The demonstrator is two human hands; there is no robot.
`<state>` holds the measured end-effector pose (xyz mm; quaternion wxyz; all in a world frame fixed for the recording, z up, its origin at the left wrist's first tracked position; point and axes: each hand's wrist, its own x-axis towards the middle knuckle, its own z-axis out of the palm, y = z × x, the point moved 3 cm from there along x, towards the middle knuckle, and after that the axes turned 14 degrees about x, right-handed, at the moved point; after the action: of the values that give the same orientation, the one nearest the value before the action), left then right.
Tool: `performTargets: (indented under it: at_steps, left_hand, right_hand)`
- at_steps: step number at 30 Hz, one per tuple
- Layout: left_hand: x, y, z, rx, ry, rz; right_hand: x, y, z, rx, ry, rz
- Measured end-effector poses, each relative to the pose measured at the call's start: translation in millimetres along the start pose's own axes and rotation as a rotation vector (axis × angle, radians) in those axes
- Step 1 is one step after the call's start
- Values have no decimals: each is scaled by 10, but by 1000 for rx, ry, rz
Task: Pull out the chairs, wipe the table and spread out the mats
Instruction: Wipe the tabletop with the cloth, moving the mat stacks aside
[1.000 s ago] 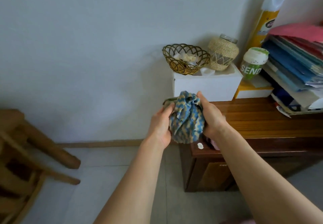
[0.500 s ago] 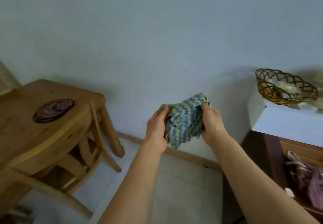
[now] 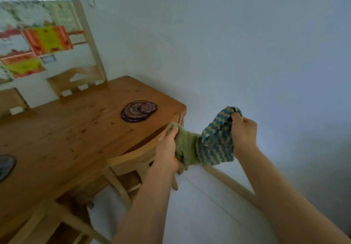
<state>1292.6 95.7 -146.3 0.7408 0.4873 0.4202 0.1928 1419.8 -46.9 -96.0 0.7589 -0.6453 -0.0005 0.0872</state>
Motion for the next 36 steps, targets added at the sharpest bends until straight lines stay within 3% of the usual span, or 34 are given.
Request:
performTargets:
  at_steps: [6,13,16,19,21,24,26,29,33,36]
  left_hand:
    - [157,294,-715,-51,80,-27]
    - [269,557,-984,-151,-28,-89]
    - [253,700,-926,-179,-159,-58]
    - [294,926,-1007,-151,-174,68]
    - [359,1056,-1089,-114,-185,145]
    - [482,1184,-1176,40,-158,194]
    - [644,1327,-1285,218,-15,254]
    - [957,1631,-1486,608,188,470]
    - [1358,1939,-1538,884,-22,507]
    - [1658,2199,-1632,1075,120,502]
  right_hand:
    - [-95,224,852,-304,-284,-22]
    - [-321,281,1665,-256,-409,-163]
    - [-509,315,2010,-287,-666,-193]
    - [-590,374,2259,-296,-928,-174]
    - [-507,422,2392,-280,-1009,-197]
    - [-265,425,2537,-250,-903,-294]
    - [-97,381,2684,-249,-870,-292]
    - [61,246,2964,-303,-1027,-240]
    - [207,97,3395,-329,-1273,-216]
    - [449,99,3802,-327,-1378,-226]
